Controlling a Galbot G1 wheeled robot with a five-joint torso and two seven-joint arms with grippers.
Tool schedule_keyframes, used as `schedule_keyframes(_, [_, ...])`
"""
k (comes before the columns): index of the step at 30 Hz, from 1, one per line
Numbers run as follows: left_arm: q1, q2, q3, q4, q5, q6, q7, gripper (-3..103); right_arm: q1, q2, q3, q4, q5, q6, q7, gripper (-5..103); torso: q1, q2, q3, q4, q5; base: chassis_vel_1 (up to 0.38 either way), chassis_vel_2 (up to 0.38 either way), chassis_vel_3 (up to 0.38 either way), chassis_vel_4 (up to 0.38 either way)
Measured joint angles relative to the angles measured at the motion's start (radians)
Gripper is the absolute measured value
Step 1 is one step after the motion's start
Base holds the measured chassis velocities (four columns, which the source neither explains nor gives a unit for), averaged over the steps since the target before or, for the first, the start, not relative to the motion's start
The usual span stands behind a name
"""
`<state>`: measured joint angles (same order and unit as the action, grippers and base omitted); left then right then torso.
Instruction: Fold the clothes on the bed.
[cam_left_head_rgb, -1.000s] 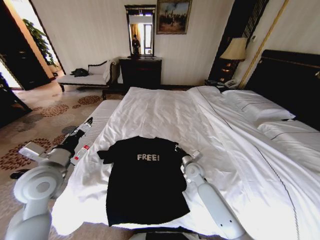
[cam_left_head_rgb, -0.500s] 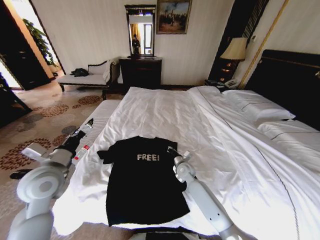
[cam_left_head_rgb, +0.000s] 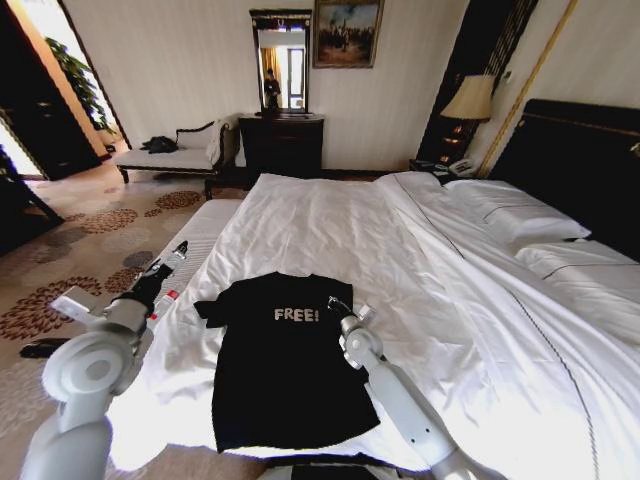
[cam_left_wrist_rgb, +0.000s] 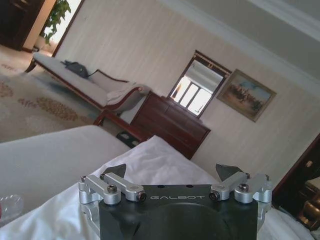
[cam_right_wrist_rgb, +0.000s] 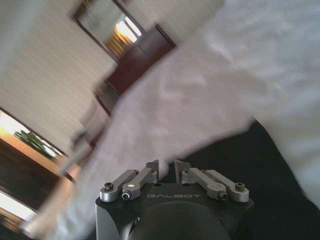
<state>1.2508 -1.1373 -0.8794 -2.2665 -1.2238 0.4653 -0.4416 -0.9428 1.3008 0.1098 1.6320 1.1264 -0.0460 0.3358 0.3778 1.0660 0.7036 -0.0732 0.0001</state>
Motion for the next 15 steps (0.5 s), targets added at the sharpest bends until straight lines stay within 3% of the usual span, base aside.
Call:
schedule_keyframes(7, [-0.007, -0.009, 0.008, 0.035, -0.001, 0.000, -0.004, 100, -0.053, -0.040, 0.073, 0.160, 0.080, 0.034, -0.028, 34, 0.000, 0.000, 0.000, -0.0001, 0.0000, 0.000, 0.000, 0.000, 0.000])
schedule_keyframes(8, [-0.011, -0.012, 0.012, 0.055, -0.002, -0.001, -0.011, 100, -0.071, -0.054, 0.102, 0.192, 0.092, 0.042, -0.028, 45, 0.000, 0.000, 0.000, -0.0001, -0.0001, 0.000, 0.000, 0.000, 0.000])
schedule_keyframes(10, [-0.015, -0.015, 0.017, 0.080, -0.005, 0.000, -0.018, 100, -0.085, -0.061, 0.126, 0.208, 0.096, 0.049, -0.026, 45, 0.000, 0.000, 0.000, -0.0003, 0.0001, 0.000, 0.000, 0.000, 0.000])
schedule_keyframes(11, [-0.015, -0.019, 0.024, 0.105, -0.005, 0.003, -0.023, 100, -0.098, -0.063, 0.147, 0.218, 0.096, 0.053, -0.023, 56, 0.000, 0.000, 0.000, -0.0001, 0.0001, 0.000, 0.000, 0.000, 0.000])
schedule_keyframes(15, [-0.009, -0.035, 0.040, 0.196, -0.004, 0.006, -0.022, 100, -0.125, -0.052, 0.188, 0.241, 0.088, 0.054, -0.008, 67, 0.000, 0.000, 0.000, -0.0002, 0.0000, 0.000, 0.000, 0.000, 0.000])
